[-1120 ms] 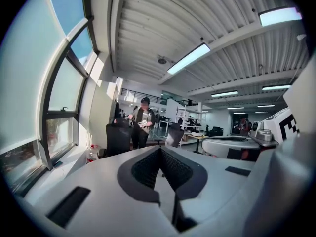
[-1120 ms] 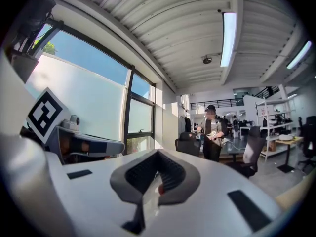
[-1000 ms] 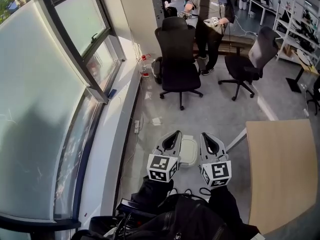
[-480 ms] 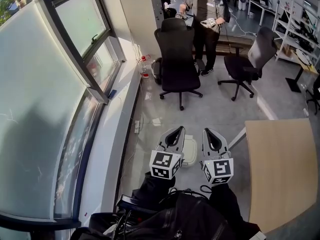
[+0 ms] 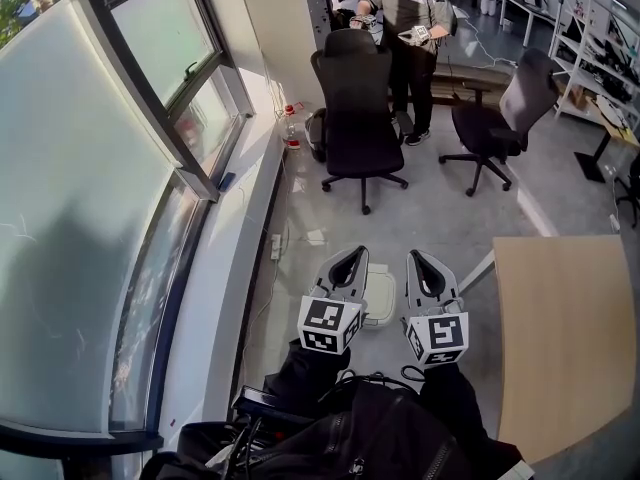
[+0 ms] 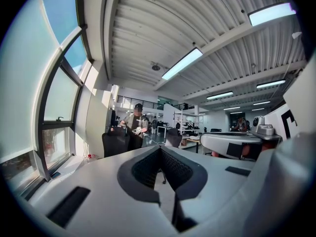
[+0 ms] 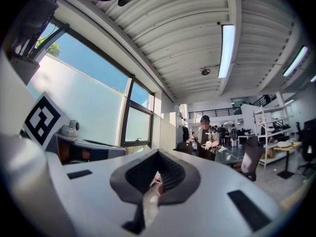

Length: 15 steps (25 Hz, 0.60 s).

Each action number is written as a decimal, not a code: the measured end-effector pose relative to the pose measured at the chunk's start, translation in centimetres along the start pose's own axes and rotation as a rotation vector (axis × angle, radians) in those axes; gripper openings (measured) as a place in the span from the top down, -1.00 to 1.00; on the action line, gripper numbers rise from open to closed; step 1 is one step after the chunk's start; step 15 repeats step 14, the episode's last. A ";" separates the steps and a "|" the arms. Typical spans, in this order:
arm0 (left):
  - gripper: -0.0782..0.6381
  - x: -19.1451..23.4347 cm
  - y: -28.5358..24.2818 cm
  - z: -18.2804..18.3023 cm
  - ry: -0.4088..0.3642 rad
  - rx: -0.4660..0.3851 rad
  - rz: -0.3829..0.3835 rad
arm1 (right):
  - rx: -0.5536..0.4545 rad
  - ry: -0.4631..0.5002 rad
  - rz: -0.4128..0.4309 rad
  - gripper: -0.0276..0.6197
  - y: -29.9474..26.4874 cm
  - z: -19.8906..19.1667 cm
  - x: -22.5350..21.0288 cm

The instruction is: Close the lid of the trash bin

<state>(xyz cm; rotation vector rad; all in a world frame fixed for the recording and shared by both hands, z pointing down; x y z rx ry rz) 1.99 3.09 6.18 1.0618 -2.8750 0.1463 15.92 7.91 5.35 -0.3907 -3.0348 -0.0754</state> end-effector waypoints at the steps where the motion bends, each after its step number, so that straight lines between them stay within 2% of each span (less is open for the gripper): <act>1: 0.78 0.1 0.0 -0.1 -0.001 -0.001 0.002 | 0.000 -0.001 0.002 0.90 0.0 -0.1 0.1; 15: 0.78 0.3 0.0 -0.6 0.005 0.000 0.020 | 0.007 -0.014 0.005 0.90 -0.1 -0.6 -0.1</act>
Point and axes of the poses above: the fingertips, and each gripper's own axes: y backward along the fingers, x to its left, z out of its top, the point moved 6 cm from there along y, backward along the fingers, and after that the axes turned 2 degrees about y, right-handed, at the moved point
